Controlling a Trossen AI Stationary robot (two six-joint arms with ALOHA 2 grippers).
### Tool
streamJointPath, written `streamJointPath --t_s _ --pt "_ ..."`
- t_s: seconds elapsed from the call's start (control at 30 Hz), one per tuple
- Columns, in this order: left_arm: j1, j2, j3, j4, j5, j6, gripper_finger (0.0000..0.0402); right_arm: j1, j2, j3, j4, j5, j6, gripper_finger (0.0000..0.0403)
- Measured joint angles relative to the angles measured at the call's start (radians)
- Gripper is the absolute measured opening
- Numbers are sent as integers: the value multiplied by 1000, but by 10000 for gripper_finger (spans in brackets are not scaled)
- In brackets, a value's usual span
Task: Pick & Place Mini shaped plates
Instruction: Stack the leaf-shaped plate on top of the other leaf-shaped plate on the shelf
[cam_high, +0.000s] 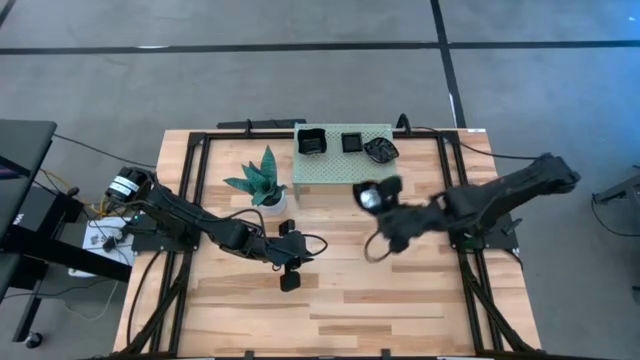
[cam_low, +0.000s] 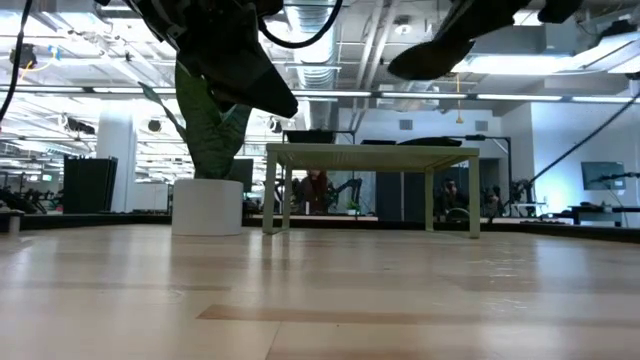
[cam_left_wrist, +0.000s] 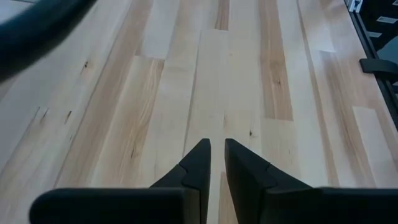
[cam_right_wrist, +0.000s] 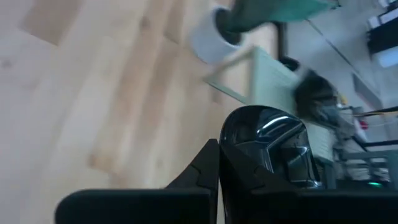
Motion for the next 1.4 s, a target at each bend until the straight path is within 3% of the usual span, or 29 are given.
streamJointPath --t_s 0.27,0.47,0.73,1.4 --pt "4 0 0 1 0 0 50 -220 -228 0 -118 -34 -278 1" --pt "24 0 0 5 0 0 51 -437 -269 -12 -142 -243 -393 0" --pt "56 0 0 9 0 0 51 -645 -258 -87 -50 -418 -544 0" --pt "68 1 -1 18 0 -4 51 -784 -74 -87 21 -499 -534 12"
